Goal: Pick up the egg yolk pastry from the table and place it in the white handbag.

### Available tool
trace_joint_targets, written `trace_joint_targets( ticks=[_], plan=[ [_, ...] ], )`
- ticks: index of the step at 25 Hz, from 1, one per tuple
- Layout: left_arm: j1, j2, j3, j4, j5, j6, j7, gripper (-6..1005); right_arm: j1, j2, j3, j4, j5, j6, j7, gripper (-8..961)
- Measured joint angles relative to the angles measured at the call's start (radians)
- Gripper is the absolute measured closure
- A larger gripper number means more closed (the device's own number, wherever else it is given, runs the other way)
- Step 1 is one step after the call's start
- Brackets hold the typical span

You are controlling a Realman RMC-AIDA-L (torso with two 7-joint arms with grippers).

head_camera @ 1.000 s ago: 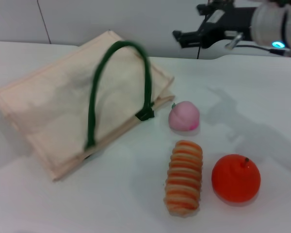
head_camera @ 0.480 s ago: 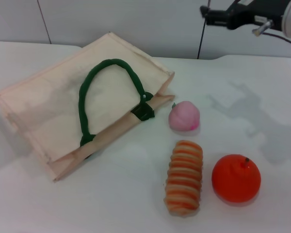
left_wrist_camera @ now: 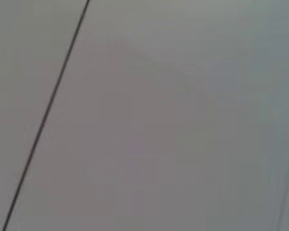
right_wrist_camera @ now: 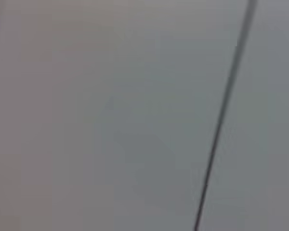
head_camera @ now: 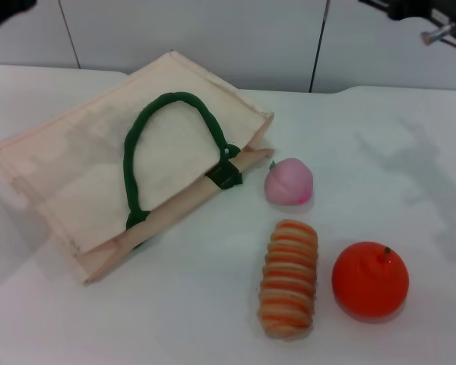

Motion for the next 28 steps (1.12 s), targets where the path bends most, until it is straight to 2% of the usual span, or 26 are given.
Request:
trace_joint_targets(
  ticks=[2, 3, 6, 8, 10, 12, 15, 17, 21, 28],
  plan=[
    [0.011, -0.016, -0.002, 0.043, -0.023, -0.045, 0.084, 137, 0.013, 0.0, 0.064, 0.078, 0.199, -0.062, -0.16, 71],
    [0.017, -0.016, -0.005, 0.089, -0.029, -0.067, 0.135, 137, 0.018, 0.0, 0.115, 0.148, 0.326, -0.135, -0.251, 71],
    [0.026, -0.009, -0.009, 0.174, -0.045, -0.092, 0.245, 138, 0.032, -0.006, 0.279, 0.414, 0.654, -0.449, -0.526, 71],
    [0.032, -0.009, -0.01, 0.19, -0.067, -0.101, 0.309, 137, 0.047, -0.005, 0.35, 0.562, 0.782, -0.658, -0.657, 72],
    [0.042, -0.014, -0.01, 0.2, -0.083, -0.118, 0.37, 136, 0.062, -0.004, 0.392, 0.653, 0.837, -0.793, -0.744, 72],
    [0.055, -0.017, -0.011, 0.238, -0.106, -0.147, 0.454, 136, 0.067, -0.001, 0.416, 0.695, 0.834, -0.836, -0.795, 72],
    [0.079, -0.018, -0.01, 0.356, -0.168, -0.192, 0.665, 137, 0.064, 0.002, 0.45, 0.752, 0.861, -0.864, -0.847, 72],
    [0.091, -0.018, -0.01, 0.412, -0.206, -0.195, 0.779, 137, 0.055, 0.003, 0.462, 0.815, 0.925, -0.933, -0.88, 72],
    [0.108, -0.019, -0.01, 0.505, -0.28, -0.203, 0.98, 138, 0.038, 0.002, 0.464, 0.864, 0.984, -0.99, -0.907, 71],
    [0.147, -0.023, -0.01, 0.588, -0.377, -0.202, 1.135, 138, 0.054, 0.003, 0.464, 0.956, 1.027, -0.998, -0.961, 71]
  ],
)
